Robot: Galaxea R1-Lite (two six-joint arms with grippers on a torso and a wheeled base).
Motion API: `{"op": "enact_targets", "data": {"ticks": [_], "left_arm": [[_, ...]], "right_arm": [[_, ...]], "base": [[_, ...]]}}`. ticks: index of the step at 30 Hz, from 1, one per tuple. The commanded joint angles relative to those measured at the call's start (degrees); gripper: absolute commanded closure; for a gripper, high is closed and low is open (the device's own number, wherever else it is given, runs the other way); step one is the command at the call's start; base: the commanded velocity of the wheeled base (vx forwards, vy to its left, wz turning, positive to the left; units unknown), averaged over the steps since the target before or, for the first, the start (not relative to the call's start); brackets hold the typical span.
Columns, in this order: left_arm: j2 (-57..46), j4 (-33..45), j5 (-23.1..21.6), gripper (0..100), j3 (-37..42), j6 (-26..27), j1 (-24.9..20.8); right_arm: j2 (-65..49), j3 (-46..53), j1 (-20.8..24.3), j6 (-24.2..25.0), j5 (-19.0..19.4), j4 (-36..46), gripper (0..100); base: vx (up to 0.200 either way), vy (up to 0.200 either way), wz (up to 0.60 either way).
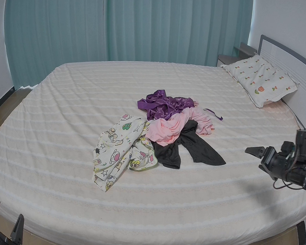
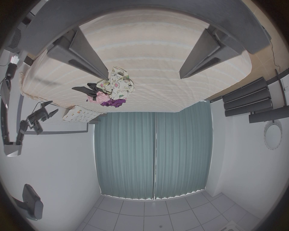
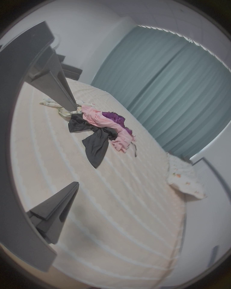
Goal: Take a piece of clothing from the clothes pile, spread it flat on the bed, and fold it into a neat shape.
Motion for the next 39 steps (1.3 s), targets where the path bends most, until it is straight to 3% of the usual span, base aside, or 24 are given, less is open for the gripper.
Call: {"op": "enact_targets", "data": {"ticks": [1,7,15,24,30,31,39], "left_arm": [[-0.8,0.0,0.0,0,1.0,0.0,0.0],[-0.8,0.0,0.0,0,1.0,0.0,0.0],[-0.8,0.0,0.0,0,1.0,0.0,0.0],[-0.8,0.0,0.0,0,1.0,0.0,0.0],[-0.8,0.0,0.0,0,1.0,0.0,0.0],[-0.8,0.0,0.0,0,1.0,0.0,0.0],[-0.8,0.0,0.0,0,1.0,0.0,0.0]], "right_arm": [[30.4,-14.1,4.6,18.2,-0.1,-9.0,0],[35.6,-18.3,5.1,19.9,-0.4,-8.8,0],[43.7,-26.7,7.2,22.8,-5.6,-8.8,0],[50.1,-34.0,7.2,23.2,-8.1,-9.3,0],[50.0,-37.1,7.7,27.8,-9.4,-10.3,0],[49.7,-36.9,7.7,27.7,-9.4,-10.2,100],[45.3,-31.6,7.8,26.9,-9.2,-10.1,100]], "base": [[0.000,0.000,0.00],[0.000,0.000,0.00],[0.000,0.000,0.00],[0.000,0.000,0.00],[0.000,0.000,0.00],[0.000,0.000,0.00],[0.000,0.000,0.00]]}}
